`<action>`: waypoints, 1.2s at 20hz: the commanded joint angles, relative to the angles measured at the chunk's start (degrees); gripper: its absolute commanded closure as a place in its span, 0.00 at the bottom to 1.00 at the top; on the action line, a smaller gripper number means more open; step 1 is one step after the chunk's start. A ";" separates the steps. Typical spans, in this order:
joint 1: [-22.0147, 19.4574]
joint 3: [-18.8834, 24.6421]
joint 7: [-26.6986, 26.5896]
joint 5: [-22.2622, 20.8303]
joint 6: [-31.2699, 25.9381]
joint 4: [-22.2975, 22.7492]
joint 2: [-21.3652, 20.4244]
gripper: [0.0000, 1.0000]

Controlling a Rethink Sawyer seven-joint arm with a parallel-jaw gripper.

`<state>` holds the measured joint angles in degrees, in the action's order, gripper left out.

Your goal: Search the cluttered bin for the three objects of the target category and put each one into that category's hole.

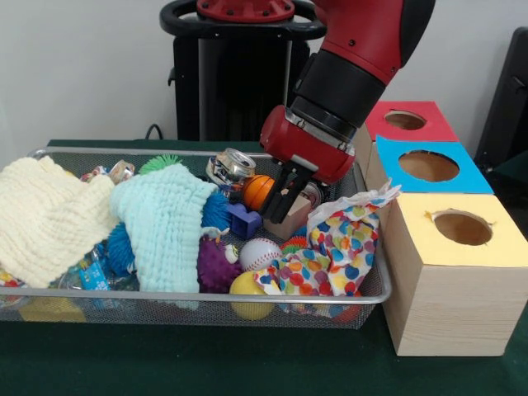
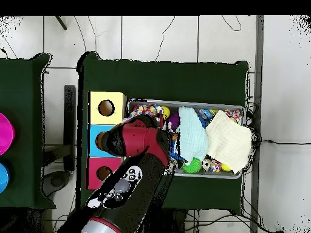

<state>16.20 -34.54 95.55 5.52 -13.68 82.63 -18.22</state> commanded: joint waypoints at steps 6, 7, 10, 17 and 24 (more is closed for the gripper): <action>-1.03 8.13 10.54 3.03 -4.58 -1.27 1.00 1.00; -1.08 8.19 10.50 3.03 -4.61 -1.30 1.00 1.00; -0.96 8.10 10.65 3.29 -4.81 -1.21 1.04 1.00; -0.95 8.10 10.60 3.52 -4.44 -1.18 1.16 1.00; -0.82 7.85 10.59 3.69 -4.76 -1.33 1.32 1.00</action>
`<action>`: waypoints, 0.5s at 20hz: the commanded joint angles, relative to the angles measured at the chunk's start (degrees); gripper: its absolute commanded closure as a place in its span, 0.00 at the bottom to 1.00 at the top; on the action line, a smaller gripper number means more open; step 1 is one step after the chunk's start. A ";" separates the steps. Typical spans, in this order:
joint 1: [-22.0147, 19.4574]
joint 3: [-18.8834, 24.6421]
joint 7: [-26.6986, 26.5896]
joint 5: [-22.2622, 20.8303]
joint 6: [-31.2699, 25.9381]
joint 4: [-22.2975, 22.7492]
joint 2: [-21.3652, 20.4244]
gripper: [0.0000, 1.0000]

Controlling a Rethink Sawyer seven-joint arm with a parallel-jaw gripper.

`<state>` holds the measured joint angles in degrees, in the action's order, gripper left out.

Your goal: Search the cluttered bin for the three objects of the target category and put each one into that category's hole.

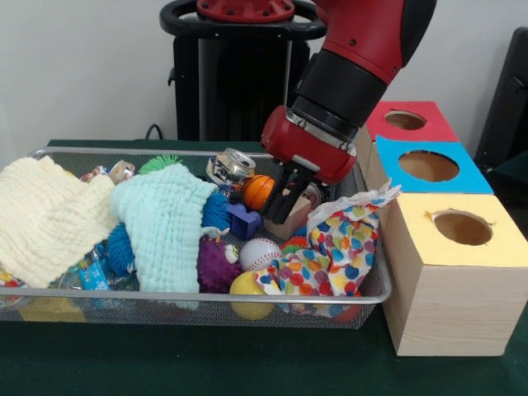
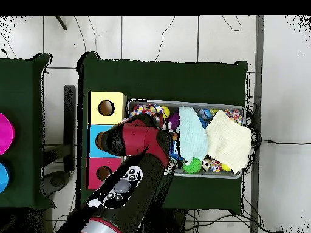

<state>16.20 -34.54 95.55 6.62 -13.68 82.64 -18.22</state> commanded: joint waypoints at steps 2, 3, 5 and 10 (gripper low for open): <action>-0.94 7.98 10.38 2.57 -4.60 -1.35 1.31 1.00; -1.00 8.05 10.36 2.60 -4.54 -1.29 1.31 1.00; -1.08 8.18 10.44 2.71 -4.35 -1.12 1.30 1.00; -1.14 8.24 10.18 2.70 -4.59 -1.40 1.30 1.00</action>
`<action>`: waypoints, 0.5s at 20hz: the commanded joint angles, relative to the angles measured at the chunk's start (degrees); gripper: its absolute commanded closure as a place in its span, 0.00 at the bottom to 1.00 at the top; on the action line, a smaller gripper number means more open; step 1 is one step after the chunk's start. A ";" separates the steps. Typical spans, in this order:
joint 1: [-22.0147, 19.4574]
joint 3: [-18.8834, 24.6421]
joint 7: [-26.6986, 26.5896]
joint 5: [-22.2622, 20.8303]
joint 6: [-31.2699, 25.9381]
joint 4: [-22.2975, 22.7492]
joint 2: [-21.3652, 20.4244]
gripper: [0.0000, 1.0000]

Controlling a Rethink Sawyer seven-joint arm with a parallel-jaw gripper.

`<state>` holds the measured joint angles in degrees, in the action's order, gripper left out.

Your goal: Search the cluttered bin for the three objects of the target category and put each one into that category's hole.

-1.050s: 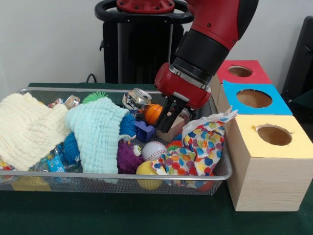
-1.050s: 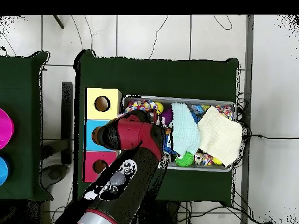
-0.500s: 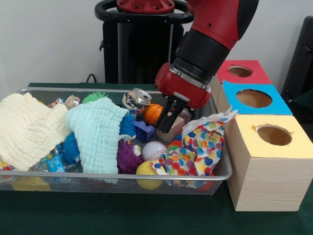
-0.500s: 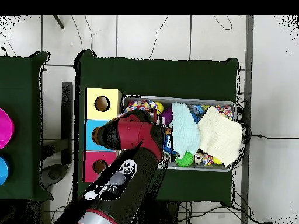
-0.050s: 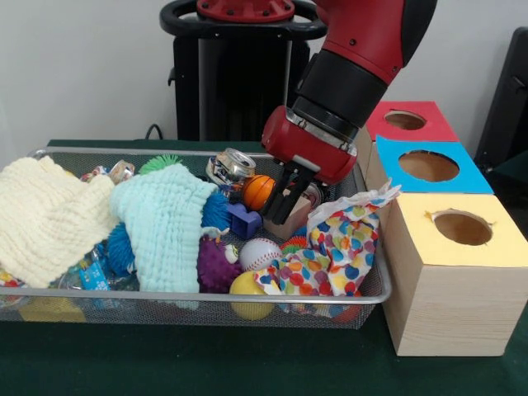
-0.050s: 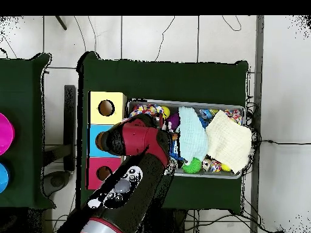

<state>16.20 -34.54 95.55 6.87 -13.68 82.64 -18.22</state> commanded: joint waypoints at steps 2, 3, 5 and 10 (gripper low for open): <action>-1.05 8.10 10.21 2.41 -4.42 -1.46 1.39 1.00; -0.98 7.97 10.19 2.33 -4.21 -1.54 1.46 1.00; -1.15 8.41 10.35 2.63 -4.65 -1.37 1.39 1.00; -1.31 8.46 10.35 2.62 -4.30 -1.27 1.42 1.00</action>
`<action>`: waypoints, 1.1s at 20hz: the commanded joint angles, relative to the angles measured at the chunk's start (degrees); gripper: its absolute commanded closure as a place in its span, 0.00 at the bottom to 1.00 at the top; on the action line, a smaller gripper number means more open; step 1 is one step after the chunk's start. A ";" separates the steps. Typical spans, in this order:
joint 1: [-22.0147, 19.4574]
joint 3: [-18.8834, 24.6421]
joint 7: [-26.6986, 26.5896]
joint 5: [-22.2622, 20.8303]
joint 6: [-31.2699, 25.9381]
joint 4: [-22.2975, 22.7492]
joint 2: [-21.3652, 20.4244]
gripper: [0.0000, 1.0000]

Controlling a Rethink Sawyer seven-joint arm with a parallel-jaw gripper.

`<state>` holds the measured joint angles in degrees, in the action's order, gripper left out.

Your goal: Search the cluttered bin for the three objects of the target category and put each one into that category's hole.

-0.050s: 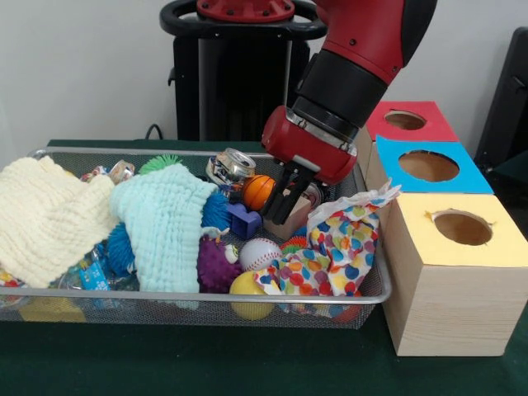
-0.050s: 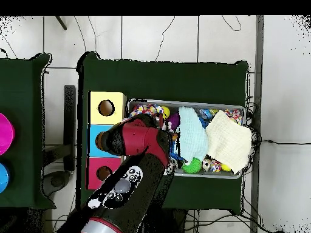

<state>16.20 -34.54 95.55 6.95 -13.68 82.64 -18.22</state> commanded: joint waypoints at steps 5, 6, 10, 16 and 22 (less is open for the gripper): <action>-1.68 8.36 8.73 1.78 -5.15 -2.33 1.11 1.00; -1.79 8.31 8.26 1.44 -4.86 -2.67 1.13 1.00; -2.55 9.74 10.45 2.33 -1.51 0.19 1.50 1.00; -1.86 9.19 11.18 2.52 -1.31 0.58 1.80 1.00; -1.08 8.10 11.45 2.82 -2.73 0.11 1.91 1.00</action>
<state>15.97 -34.32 95.55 7.24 -13.68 82.62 -18.19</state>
